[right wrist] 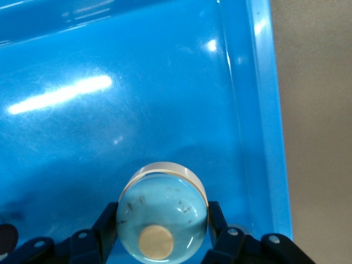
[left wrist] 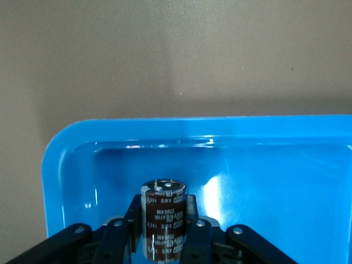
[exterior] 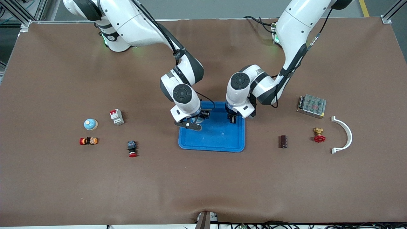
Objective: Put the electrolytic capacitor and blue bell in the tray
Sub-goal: 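Lower both items into the tray and open both grippers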
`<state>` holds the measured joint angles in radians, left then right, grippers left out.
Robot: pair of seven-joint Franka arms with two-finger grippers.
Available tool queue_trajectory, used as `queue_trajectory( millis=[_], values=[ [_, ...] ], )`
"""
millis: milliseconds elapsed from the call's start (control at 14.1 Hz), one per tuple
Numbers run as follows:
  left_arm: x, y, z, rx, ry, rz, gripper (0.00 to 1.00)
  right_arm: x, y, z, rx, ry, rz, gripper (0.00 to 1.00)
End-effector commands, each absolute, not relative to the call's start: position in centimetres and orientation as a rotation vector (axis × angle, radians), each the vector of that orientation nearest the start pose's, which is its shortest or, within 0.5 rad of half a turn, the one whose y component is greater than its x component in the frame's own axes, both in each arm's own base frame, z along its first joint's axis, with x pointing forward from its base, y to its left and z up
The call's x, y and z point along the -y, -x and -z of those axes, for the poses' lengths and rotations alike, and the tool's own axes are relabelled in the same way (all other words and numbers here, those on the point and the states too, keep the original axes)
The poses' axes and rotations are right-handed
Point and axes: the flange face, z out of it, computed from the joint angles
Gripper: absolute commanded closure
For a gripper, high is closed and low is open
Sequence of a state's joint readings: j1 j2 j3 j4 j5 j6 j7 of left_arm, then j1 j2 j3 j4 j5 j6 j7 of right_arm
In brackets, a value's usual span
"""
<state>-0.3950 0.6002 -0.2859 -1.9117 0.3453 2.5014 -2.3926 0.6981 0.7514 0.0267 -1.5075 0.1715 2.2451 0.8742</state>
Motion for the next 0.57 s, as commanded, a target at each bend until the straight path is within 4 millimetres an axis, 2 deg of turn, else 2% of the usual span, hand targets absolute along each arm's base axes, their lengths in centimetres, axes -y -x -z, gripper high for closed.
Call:
queue_trajectory(
  millis=[0,284,496],
  values=[
    [39.6,-48.9,-18.3,2.145,2.336,0.132,1.00,-47.1,-52.9,-21.2,-0.427,3.011,-0.146,0.43],
    [39.6,-48.6,-16.9,2.128,2.343,0.169,1.00,-47.3,-52.2,-20.4,-0.420,3.002,-0.123,0.43],
    [39.7,-48.5,-16.8,2.106,2.365,0.193,0.98,-47.8,-51.8,-20.4,-0.403,3.006,-0.118,0.43]
  ],
)
